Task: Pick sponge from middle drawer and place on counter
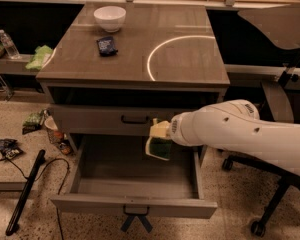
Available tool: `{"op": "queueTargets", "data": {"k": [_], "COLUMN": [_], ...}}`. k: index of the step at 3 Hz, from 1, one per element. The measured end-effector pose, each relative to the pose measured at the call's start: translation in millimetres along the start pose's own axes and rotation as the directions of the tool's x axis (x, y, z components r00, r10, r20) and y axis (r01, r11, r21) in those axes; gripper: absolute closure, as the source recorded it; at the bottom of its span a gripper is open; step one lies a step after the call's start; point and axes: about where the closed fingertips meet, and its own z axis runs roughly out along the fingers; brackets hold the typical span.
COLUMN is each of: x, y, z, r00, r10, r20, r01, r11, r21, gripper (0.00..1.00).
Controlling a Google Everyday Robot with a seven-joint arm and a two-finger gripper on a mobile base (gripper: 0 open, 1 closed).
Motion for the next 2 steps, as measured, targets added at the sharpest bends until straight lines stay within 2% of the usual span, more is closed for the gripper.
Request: {"op": "queueTargets", "data": {"k": [1, 2], "x": [-38.1, -73.7], "y": [7.6, 21.6], "z": [-45.1, -89.0], "r00": [0.995, 0.978], "r10": [-0.069, -0.157], "r20": [0.078, 0.138], "r01": [0.065, 0.143], "r11": [0.9966, 0.9842], "r21": [0.051, 0.104], "gripper": [1.00, 1.00]}}
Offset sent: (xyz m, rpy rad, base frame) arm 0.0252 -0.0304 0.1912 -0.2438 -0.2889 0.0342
